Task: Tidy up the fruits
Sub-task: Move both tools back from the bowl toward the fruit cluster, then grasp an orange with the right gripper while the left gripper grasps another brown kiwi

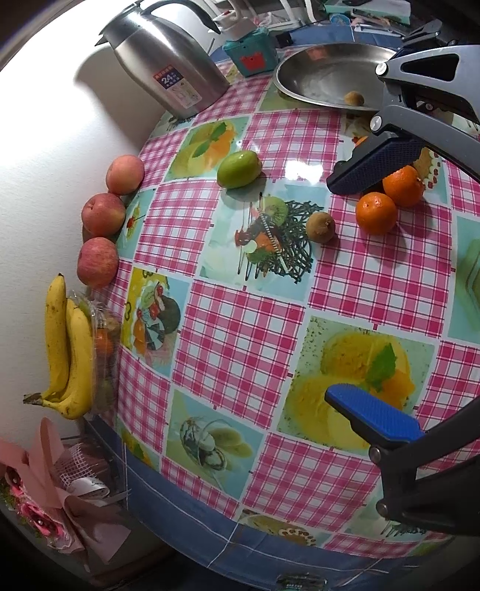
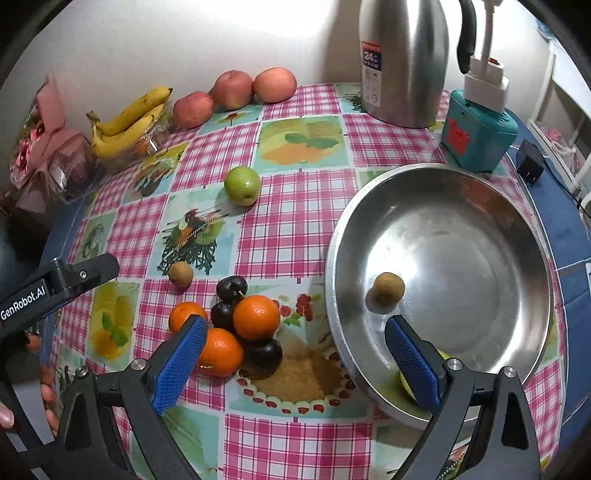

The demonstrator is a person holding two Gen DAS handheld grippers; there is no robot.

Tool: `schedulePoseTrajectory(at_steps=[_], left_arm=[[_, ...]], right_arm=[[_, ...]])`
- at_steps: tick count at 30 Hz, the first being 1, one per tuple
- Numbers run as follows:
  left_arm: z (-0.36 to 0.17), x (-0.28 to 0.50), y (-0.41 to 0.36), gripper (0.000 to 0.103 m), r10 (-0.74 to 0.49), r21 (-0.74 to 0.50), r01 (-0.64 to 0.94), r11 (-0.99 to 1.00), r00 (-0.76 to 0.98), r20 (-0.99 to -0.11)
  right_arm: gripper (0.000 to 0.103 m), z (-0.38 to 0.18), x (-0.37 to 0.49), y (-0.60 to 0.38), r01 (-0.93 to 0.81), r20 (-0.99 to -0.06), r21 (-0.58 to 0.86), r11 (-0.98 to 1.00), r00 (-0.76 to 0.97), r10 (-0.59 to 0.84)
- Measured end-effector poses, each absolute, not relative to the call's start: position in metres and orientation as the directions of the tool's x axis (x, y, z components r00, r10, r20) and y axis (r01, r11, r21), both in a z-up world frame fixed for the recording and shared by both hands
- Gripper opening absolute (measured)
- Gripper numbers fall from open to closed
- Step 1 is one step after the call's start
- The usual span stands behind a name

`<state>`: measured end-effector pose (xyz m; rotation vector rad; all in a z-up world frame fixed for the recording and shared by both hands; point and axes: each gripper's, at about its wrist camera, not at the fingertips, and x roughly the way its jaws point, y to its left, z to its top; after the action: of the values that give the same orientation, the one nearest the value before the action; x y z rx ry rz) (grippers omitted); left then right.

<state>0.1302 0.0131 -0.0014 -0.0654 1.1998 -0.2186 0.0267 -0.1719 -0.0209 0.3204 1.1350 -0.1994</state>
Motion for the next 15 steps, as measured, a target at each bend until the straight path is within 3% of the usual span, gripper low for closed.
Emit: schedulePoseTrajectory(at_steps=[15], left_arm=[[-0.018, 0.133, 0.009, 0.103, -0.244, -0.206, 0.154, 0.966, 0.292, -0.925]], right_arm=[[0.098, -0.030, 0.037, -0.154, 0.294, -0.928, 0.163, 0.942, 0.370, 0.045]])
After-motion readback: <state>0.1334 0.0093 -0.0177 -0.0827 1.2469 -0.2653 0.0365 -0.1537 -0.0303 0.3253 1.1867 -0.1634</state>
